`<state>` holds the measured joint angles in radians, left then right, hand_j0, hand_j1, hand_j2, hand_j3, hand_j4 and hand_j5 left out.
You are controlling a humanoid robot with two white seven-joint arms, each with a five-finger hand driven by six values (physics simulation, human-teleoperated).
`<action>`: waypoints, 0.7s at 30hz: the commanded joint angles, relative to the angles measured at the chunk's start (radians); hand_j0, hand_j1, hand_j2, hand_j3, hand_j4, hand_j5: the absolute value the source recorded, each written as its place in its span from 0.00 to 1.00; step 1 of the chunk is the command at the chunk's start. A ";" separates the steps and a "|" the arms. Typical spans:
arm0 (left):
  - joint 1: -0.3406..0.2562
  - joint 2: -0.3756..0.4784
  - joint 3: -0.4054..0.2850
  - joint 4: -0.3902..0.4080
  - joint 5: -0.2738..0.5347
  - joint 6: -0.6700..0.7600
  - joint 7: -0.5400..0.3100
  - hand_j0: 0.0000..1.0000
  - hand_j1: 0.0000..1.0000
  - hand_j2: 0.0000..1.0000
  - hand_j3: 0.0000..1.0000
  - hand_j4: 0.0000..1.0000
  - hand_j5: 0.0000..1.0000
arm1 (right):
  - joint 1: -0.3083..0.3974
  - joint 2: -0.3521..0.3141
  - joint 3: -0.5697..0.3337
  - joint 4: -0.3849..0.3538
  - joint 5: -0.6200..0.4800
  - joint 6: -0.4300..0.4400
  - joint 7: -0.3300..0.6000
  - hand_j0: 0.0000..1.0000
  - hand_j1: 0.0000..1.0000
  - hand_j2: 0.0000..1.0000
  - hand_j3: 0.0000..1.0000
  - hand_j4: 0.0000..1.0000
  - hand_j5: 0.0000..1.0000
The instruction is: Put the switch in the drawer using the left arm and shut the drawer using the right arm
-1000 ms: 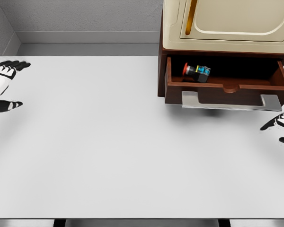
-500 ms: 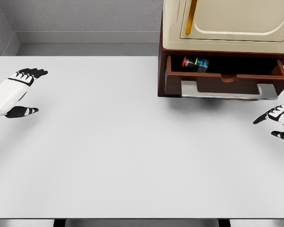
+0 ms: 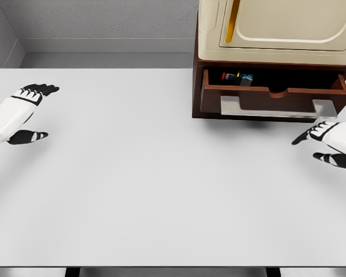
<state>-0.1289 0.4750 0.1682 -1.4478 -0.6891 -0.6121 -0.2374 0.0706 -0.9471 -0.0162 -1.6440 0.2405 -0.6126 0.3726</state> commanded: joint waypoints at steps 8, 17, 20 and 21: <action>0.000 -0.004 0.002 -0.002 0.006 0.001 0.000 1.00 1.00 1.00 1.00 1.00 1.00 | -0.126 0.053 0.084 0.101 -0.006 0.002 0.009 0.67 0.67 0.67 0.67 0.67 0.67; 0.000 -0.004 0.002 -0.002 0.008 0.001 0.000 1.00 1.00 1.00 1.00 1.00 1.00 | -0.262 0.106 0.176 0.167 -0.006 0.002 0.045 0.68 0.68 0.68 0.68 0.68 0.68; 0.000 -0.004 0.002 -0.002 0.008 0.001 0.000 1.00 1.00 1.00 1.00 1.00 1.00 | -0.272 0.108 0.176 0.170 -0.007 0.002 0.045 0.68 0.68 0.68 0.68 0.68 0.68; 0.000 -0.007 0.002 -0.002 0.008 0.001 0.001 1.00 1.00 1.00 1.00 1.00 1.00 | -0.273 0.108 0.176 0.171 -0.007 0.002 0.045 0.68 0.68 0.68 0.68 0.68 0.68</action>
<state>-0.1289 0.4691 0.1701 -1.4495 -0.6884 -0.6120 -0.2376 -0.2071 -0.8421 0.1551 -1.4801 0.2497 -0.6137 0.4172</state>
